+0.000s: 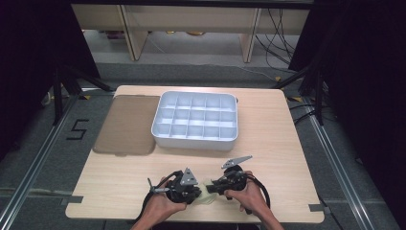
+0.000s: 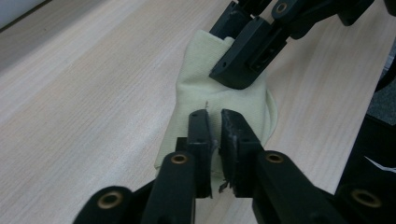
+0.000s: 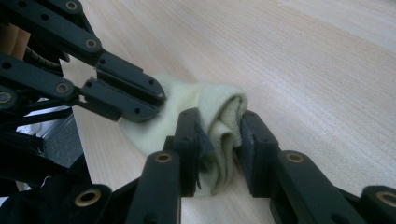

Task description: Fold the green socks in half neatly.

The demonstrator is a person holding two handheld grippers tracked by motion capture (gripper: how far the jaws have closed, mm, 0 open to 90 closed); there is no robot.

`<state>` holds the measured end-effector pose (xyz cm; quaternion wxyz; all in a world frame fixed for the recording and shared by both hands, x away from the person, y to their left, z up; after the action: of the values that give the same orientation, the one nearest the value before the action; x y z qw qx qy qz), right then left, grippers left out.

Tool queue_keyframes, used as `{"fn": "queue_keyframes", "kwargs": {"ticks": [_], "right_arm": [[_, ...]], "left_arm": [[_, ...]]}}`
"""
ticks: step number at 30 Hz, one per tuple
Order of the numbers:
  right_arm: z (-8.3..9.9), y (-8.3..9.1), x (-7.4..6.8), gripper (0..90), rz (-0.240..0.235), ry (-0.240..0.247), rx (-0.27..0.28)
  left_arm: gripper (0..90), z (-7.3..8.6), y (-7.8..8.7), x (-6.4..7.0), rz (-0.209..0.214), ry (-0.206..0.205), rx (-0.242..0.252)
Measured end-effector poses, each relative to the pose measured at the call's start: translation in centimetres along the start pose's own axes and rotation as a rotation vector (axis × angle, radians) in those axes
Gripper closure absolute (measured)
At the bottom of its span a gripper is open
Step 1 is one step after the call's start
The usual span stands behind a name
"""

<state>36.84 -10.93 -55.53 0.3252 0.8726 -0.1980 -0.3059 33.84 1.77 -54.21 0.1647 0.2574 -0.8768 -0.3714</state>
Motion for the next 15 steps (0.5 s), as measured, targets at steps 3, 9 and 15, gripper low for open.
{"fn": "queue_keyframes", "kwargs": {"ticks": [3, 9, 15], "right_arm": [[0.0, 0.0, -0.1, 73.2, 0.005, -0.006, 0.000], [-0.1, 0.0, -0.2, 74.1, 0.020, 0.006, -0.004], [-0.2, 0.0, -0.5, 74.8, 0.031, 0.010, -0.007]], "left_arm": [[72.3, -0.1, 0.9, -0.2, -0.012, -0.007, 0.023], [56.3, 1.7, 3.1, -1.3, -0.018, 0.058, 0.051], [44.0, 4.3, 4.7, -2.3, -0.052, 0.111, 0.046]]}}
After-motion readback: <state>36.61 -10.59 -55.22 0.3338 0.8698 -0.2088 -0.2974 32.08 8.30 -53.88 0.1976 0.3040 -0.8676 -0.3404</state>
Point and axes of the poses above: each handheld gripper's, and its own axes: y roughly backward along the jaws, z roughly out of its underside, x roughly to its right, the point moved 7 cm from there along -y, roughly forward along the jaws, and after that the axes turned 1 degree about y, right-handed, at the moved point
